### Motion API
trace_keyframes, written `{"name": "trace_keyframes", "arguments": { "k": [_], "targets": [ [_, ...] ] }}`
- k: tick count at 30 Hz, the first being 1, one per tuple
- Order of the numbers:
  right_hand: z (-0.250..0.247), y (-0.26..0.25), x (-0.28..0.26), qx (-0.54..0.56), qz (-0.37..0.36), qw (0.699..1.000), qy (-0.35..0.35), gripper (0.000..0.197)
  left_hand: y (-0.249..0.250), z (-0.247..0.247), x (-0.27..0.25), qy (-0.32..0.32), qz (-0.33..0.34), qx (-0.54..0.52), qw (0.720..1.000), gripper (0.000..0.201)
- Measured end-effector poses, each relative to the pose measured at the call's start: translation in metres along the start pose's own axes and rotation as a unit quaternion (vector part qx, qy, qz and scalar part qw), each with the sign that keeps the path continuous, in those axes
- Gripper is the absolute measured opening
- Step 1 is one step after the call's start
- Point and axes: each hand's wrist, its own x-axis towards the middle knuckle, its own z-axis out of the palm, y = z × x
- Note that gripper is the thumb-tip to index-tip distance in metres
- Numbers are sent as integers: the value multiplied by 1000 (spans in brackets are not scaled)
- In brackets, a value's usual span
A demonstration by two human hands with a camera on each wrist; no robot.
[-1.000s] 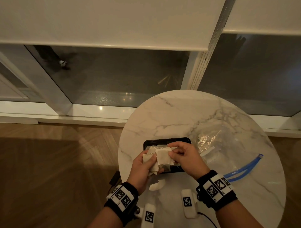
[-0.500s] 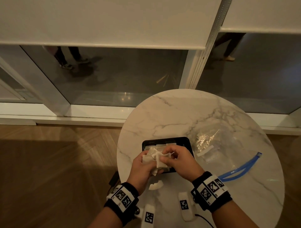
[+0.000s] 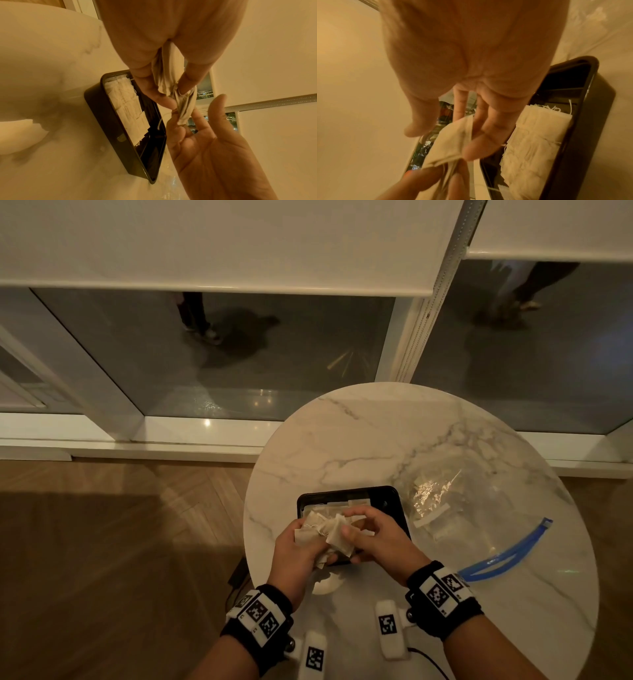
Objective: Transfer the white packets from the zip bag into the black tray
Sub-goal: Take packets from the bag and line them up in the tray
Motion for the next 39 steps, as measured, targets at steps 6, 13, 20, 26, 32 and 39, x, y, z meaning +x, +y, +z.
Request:
{"name": "trace_keyframes", "arguments": {
  "k": [6,13,20,26,32,39],
  "targets": [
    [-6,1,3,-15,-20,999,24,19,-2,-8,11,24,-9,2,1000,28],
    [-18,-7,7,-29,-23,999,30,12,-1,-13,21,21,0,39,999,31],
    [-18,-17,11,235,22,971,21,9,-3,-3,25,-42,-2,74,996,52],
    [-23,-21,20,396,21,916,53,8,-5,-3,27,-65,-1,76,995,54],
    [-54,-19,27,355,0,923,151,19,-8,-14,32,2,-32,82,996,50],
    [-74,22,42,-215,47,960,175,25,-15,-28,39,83,-41,69,993,50]
  ]
}}
